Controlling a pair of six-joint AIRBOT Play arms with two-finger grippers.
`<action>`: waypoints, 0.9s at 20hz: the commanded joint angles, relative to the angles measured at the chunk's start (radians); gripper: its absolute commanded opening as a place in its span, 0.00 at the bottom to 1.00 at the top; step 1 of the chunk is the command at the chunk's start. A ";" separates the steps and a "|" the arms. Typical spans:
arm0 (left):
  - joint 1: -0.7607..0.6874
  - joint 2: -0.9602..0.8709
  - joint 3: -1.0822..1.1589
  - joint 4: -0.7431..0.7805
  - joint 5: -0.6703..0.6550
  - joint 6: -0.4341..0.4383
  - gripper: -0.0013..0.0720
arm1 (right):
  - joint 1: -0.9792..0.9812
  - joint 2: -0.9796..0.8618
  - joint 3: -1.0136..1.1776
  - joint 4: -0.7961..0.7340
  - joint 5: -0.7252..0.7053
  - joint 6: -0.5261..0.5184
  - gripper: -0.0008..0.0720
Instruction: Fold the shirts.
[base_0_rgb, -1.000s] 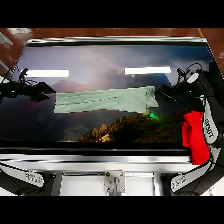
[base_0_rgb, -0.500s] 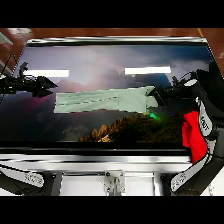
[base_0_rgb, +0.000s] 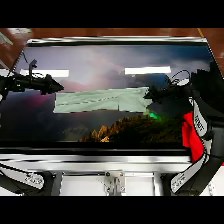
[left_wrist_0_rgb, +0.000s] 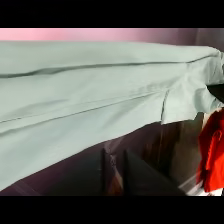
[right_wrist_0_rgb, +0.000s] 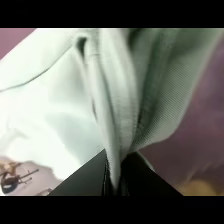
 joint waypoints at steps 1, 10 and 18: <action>-0.097 -0.006 0.000 -0.009 0.001 -0.001 0.08 | 0.014 0.095 0.001 -0.023 0.092 -0.017 0.09; -0.617 -0.077 -0.003 -0.050 0.248 -0.003 0.06 | 0.172 0.548 0.001 -0.231 0.254 0.145 0.09; -0.849 -0.208 -0.003 -0.123 0.393 -0.106 0.06 | 0.194 0.811 0.001 -0.338 0.355 0.275 0.09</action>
